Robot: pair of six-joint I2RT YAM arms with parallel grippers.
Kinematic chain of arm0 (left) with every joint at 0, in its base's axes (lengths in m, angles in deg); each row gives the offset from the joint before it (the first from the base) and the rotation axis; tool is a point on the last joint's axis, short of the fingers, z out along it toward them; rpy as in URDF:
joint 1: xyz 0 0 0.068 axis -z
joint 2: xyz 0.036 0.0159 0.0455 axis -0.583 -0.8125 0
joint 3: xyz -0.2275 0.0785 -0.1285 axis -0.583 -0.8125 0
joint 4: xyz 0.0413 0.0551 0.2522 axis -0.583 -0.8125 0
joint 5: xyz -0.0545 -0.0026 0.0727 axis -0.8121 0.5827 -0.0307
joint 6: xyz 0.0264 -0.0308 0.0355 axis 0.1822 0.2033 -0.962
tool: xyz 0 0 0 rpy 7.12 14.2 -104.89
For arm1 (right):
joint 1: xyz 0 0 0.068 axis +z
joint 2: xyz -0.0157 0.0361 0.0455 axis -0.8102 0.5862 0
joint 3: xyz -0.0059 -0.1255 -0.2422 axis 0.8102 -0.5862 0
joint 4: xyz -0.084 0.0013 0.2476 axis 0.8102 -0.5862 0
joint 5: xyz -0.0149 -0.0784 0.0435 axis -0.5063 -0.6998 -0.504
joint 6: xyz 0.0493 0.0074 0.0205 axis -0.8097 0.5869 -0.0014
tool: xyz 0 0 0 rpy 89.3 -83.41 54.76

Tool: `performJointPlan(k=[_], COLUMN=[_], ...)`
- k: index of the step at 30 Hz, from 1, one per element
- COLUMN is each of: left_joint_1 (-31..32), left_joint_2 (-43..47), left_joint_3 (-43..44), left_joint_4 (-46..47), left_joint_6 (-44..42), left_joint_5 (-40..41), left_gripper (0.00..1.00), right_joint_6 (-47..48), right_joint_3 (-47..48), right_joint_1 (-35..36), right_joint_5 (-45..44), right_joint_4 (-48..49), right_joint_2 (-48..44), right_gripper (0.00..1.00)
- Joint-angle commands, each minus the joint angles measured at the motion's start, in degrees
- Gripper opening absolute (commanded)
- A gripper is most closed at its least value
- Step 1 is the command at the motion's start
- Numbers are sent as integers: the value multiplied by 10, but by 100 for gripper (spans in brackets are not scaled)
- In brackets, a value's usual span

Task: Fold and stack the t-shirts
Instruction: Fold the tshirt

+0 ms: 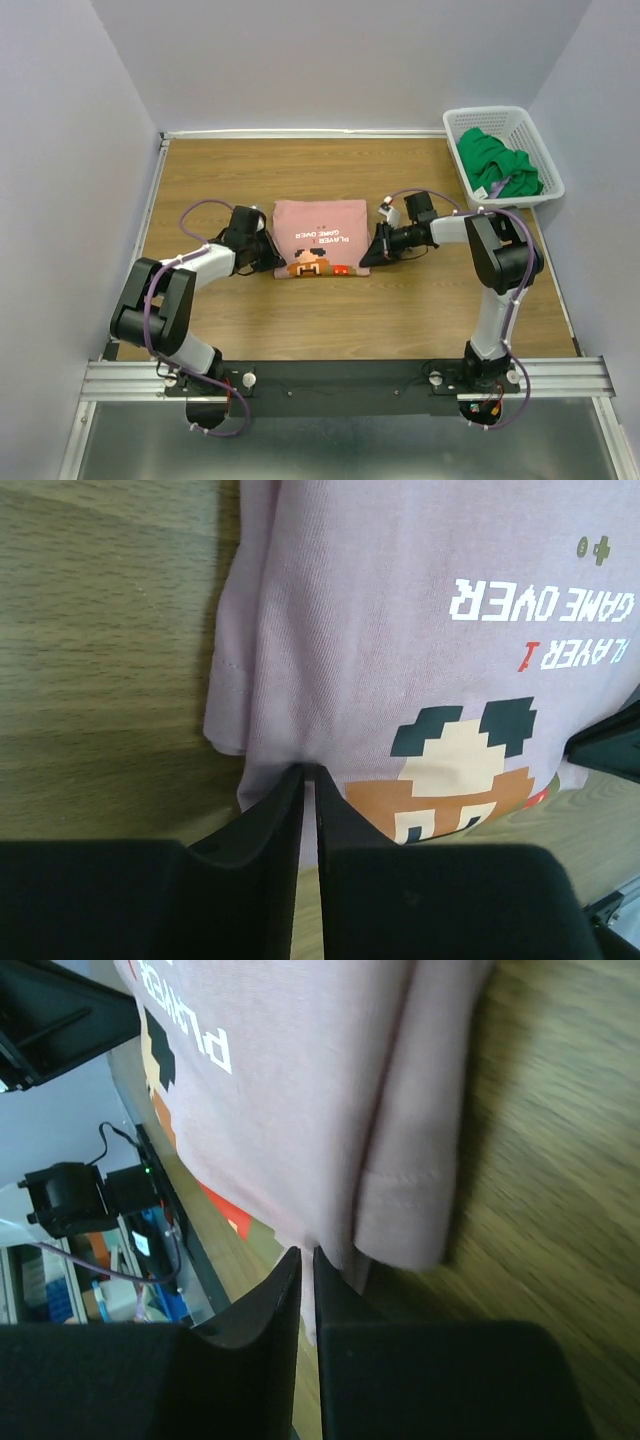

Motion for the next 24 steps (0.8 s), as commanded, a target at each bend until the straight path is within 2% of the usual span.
performJointPlan(k=[1,3,5,9,12,15,16,20,24], left_joint_1=[-13,-13,-12,-13,-13,-13,-13,-13,-13], left_joint_2=[15,43,69,158,208,249,259,303,318], left_joint_3=[-22,-22,-19,5,21,21,18,0,-15], left_joint_4=[-29,-34,-40,-74,-113,-126,-127,-132,-128], left_joint_6=[-10,-10,-11,-14,-23,-28,-31,-35,-39], left_joint_5=[10,-2,-10,10,48,86,92,112,118], left_gripper=[18,19,29,45,59,64,71,72,72], right_joint_6=[8,-1,-13,-38,-79,-108,-116,-129,-156], right_joint_3=[-20,-19,-13,24,61,89,97,114,103], right_joint_1=[-21,-14,0,77,132,174,183,217,220], right_joint_5=[-55,-40,-41,-34,-32,-32,-37,-56,-84], right_joint_4=[5,4,4,8,39,98,103,135,189], right_joint_2=[-20,-38,-75,-112,-104,-66,-54,23,94], right_gripper=[17,17,17,17,17,17,15,13,9])
